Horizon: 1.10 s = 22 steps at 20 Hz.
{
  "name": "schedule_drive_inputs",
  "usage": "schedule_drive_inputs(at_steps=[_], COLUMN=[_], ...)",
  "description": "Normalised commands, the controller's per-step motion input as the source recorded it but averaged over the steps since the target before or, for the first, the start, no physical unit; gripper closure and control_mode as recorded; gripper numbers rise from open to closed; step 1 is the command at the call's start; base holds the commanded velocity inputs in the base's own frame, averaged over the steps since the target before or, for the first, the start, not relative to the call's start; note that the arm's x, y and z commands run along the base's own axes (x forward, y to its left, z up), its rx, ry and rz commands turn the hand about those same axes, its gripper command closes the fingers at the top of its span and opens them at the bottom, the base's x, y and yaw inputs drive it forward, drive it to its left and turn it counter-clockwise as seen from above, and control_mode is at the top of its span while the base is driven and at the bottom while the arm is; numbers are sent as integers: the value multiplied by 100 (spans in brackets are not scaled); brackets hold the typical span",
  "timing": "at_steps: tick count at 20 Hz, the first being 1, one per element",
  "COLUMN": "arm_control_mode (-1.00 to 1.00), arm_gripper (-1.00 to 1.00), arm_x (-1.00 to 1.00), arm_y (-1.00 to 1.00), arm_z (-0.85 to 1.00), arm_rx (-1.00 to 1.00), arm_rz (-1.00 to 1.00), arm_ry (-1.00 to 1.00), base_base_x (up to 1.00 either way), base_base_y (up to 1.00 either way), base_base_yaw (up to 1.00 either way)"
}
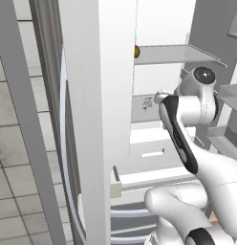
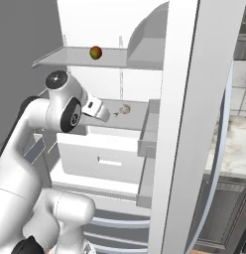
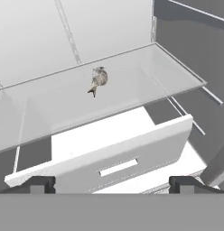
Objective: Take the fish out of the fridge, briefly rinse it in the sink, and place it on the tray next to the sink.
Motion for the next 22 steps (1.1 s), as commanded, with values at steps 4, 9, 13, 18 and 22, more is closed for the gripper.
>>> schedule_drive_inputs(at_steps=[4, 9, 13, 18, 22], arm_control_mode=[-100, -100, -100, -100, -100], arm_gripper=[-100, -100, -100, -100, -100], arm_x=[45, 55, 48, 26, 0], arm_y=[0, 0, 0, 0, 0], arm_z=[-8, -7, -16, -26, -12], arm_rx=[0, -1, 0, 0, 0], arm_rz=[0, 0, 0, 1, 2], arm_ry=[0, 0, 0, 0, 0], base_base_x=[0, 0, 0, 0, 0], base_base_y=[0, 0, 0, 0, 0], base_base_yaw=[0, 0, 0, 0, 0])
